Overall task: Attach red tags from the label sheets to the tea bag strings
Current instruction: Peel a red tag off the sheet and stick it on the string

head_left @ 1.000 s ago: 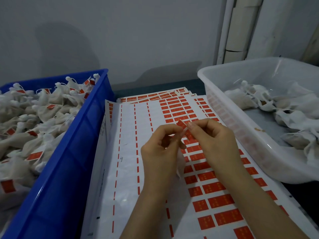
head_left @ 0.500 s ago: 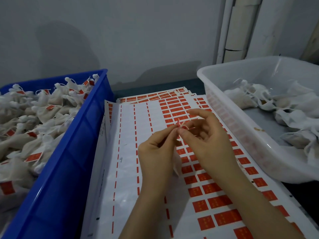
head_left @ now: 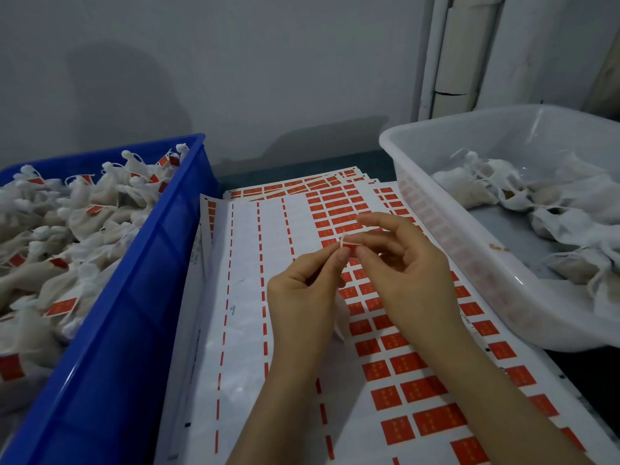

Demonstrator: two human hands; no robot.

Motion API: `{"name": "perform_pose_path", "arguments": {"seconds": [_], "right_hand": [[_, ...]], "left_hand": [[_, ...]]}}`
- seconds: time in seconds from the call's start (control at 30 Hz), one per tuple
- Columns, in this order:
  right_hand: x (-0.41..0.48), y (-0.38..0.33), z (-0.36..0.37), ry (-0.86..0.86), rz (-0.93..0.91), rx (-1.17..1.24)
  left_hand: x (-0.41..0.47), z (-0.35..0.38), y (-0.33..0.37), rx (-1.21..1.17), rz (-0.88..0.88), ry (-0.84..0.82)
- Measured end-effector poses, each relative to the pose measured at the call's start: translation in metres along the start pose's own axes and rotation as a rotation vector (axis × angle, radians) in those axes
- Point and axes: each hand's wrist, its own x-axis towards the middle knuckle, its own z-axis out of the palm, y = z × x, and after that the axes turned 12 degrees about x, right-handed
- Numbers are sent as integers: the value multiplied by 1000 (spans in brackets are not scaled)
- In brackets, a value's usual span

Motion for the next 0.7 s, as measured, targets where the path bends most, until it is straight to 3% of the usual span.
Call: {"name": "perform_pose_path", "arguments": {"seconds": [0.23,0.7], "right_hand": [[1,-1,3,67,51,91],[3,1,0,131,102,73]], "left_hand": [[1,0,2,-70,-104,6],[1,1,3,-91,-127,-12]]}}
